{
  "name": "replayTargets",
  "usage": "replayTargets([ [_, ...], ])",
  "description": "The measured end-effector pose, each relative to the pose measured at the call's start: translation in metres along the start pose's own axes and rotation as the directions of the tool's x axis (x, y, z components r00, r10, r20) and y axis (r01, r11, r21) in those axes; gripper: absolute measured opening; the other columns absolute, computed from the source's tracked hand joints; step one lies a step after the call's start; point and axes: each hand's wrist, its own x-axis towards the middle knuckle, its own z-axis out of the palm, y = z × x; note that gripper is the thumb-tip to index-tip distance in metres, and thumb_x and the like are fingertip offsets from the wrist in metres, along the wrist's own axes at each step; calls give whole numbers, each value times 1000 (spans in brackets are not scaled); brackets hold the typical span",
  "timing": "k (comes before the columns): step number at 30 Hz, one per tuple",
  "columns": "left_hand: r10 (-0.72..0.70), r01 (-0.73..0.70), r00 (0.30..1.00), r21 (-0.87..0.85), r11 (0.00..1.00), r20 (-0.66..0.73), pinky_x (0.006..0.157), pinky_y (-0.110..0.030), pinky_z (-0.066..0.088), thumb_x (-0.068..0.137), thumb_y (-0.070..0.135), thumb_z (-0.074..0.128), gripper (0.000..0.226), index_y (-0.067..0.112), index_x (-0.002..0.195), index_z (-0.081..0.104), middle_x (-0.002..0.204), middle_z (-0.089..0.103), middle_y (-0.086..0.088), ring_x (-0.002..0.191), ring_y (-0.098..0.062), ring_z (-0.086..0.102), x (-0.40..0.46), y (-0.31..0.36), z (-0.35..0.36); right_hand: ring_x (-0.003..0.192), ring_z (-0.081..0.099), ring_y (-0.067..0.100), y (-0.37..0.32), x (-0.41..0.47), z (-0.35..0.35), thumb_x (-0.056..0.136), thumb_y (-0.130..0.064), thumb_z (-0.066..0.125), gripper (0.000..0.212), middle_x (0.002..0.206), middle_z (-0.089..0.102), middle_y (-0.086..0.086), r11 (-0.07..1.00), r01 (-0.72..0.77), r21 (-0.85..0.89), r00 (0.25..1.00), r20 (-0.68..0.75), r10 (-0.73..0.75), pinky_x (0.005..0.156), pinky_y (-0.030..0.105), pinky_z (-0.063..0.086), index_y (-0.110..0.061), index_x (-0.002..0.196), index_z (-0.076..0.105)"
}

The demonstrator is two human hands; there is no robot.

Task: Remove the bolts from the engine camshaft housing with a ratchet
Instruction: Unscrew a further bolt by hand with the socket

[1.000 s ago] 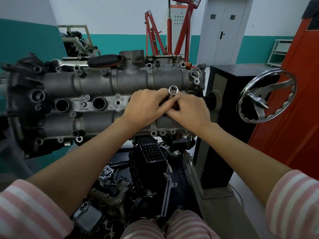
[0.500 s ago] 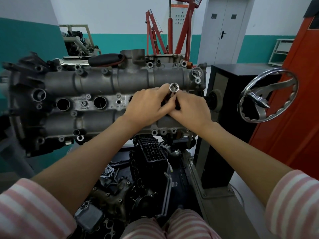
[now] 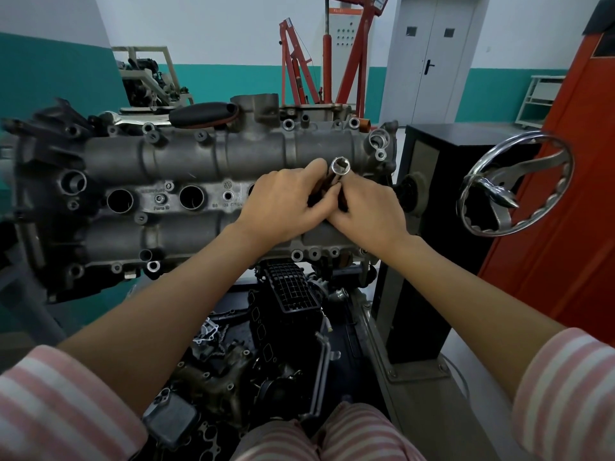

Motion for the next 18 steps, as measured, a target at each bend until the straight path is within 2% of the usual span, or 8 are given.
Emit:
replayTargets([
  [2, 1, -1, 1000, 7, 1000, 2, 47, -32, 37, 85, 49, 28, 48, 7, 82, 50, 56, 47, 4, 50, -24, 50, 0, 0, 0, 57, 53, 17, 0, 0, 0, 86, -39, 41, 32, 69, 56, -2, 1000, 3, -15, 1000, 1, -3, 51, 30, 39, -10, 94, 48],
  [4, -9, 9, 1000, 16, 1000, 20, 48, -30, 34, 90, 46, 34, 45, 6, 78, 53, 54, 45, 3, 49, -25, 50, 1, 0, 1, 61, 55, 18, 1, 1, 1, 85, -42, 43, 34, 72, 59, 1, 999, 5, -43, 1000, 2, -4, 52, 29, 36, -10, 95, 50],
  [6, -13, 13, 1000, -1, 1000, 18, 49, -29, 31, 91, 42, 43, 46, 5, 67, 53, 49, 43, 0, 46, -25, 49, 0, -2, 1, 63, 55, 17, 2, 1, 0, 85, -45, 45, 31, 72, 61, 0, 998, 1, -62, 1000, 4, 0, 53, 27, 32, -15, 85, 53],
  [9, -12, 12, 1000, -21, 1000, -3, 50, -27, 27, 92, 39, 51, 47, 10, 55, 45, 45, 44, -3, 44, -24, 46, 0, -4, 1, 59, 51, 14, 0, -1, -1, 87, -36, 53, 22, 66, 60, -1, 1000, 20, -19, 999, -34, -21, 47, 24, 25, -21, 70, 53],
  [12, -2, 2, 1000, 2, 1000, 19, 49, -29, 32, 90, 52, 38, 58, 4, 63, 56, 48, 50, -5, 46, -22, 48, 1, -3, 1, 53, 45, 12, -1, -2, 0, 86, -28, 56, 21, 62, 59, -1, 999, 42, -3, 996, -76, -42, 45, 15, 22, -14, 72, 61],
  [15, 0, 0, 1000, 2, 1000, 19, 48, -33, 40, 85, 57, 25, 62, 4, 78, 57, 53, 50, 0, 49, -20, 50, 0, -1, 0, 54, 51, 16, 0, -2, 0, 89, -31, 52, 22, 67, 59, 2, 999, 24, -32, 999, -23, -25, 45, 23, 29, -10, 83, 56],
  [18, -1, 1, 1000, -8, 1000, 10, 47, -32, 38, 85, 51, 28, 49, 7, 80, 50, 55, 45, 6, 50, -21, 50, 1, -1, 0, 56, 55, 20, 0, -1, 0, 88, -35, 47, 29, 69, 59, 3, 1000, 16, -21, 1000, -14, -16, 48, 29, 37, -7, 93, 49],
])
